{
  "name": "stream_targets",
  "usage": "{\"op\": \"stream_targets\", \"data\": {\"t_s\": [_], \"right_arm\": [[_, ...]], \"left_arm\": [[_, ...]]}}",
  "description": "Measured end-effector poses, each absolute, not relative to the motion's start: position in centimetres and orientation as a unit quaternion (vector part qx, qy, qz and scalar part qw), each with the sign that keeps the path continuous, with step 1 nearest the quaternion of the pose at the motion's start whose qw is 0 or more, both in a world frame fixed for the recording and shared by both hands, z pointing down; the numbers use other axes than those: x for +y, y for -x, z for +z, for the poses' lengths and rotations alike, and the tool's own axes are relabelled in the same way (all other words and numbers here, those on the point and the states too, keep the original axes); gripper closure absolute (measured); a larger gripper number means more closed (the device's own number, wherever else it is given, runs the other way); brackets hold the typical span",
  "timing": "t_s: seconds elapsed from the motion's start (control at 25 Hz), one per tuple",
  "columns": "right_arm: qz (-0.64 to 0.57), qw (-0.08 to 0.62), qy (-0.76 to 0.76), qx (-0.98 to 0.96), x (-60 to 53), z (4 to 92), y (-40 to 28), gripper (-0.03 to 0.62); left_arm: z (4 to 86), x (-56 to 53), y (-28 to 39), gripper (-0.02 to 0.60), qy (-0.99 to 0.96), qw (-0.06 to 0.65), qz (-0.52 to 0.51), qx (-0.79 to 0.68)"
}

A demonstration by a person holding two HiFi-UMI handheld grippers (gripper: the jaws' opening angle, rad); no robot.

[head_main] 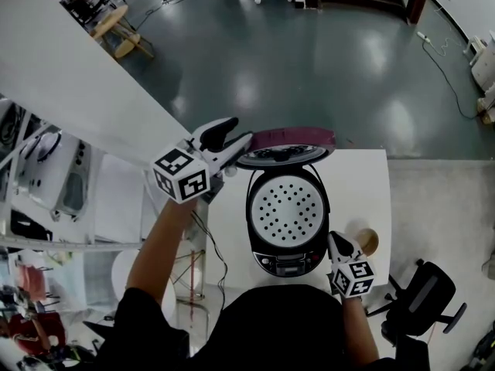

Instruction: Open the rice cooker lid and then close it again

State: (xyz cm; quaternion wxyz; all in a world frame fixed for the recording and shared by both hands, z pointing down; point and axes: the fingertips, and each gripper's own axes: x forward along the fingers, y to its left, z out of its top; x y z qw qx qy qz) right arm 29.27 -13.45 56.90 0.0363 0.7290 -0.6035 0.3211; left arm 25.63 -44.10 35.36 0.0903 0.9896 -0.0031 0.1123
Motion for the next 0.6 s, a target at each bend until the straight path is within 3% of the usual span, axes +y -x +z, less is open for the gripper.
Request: {"op": "stream_targets", "data": {"t_s": [0.08, 0.6], "right_arm": [[0.324, 0.037, -0.727, -0.605, -13.4, 57.2, -29.1, 0.594], [0.335, 0.045, -0.711, -0.617, -12.8, 57.8, -28.1, 0.594]], "left_arm": [[35.3, -43.6, -25.7, 0.419, -0.990, 0.085, 0.113, 0.012], [35.7, -38.8, -24.0, 0.498, -0.978, 0.001, 0.169, 0.125]]}}
